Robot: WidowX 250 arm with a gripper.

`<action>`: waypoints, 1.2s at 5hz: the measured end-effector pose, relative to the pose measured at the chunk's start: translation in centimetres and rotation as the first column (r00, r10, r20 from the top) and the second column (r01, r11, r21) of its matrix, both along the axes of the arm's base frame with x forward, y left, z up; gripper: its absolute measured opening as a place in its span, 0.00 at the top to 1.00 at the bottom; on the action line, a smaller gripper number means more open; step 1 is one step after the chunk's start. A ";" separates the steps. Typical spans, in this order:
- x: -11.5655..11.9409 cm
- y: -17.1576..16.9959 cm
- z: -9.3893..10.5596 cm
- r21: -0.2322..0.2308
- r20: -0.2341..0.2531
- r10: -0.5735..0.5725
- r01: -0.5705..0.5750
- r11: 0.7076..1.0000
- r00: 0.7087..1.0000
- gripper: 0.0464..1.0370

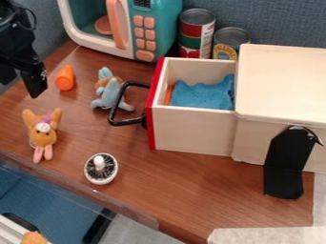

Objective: Move the carrot inside the drawer

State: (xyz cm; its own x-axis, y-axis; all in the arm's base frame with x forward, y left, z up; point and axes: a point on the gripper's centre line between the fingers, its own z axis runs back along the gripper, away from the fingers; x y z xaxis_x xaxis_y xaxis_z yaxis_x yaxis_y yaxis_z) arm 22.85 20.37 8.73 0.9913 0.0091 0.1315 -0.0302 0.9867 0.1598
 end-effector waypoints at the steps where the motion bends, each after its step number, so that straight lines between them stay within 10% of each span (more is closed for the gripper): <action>1: 0.0 -0.1 -0.9 -0.021 -0.022 0.007 -0.008 1.000 1.000 0.04; 6: 11.2 4.7 -5.1 -0.101 0.006 0.376 -0.374 0.922 0.926 0.04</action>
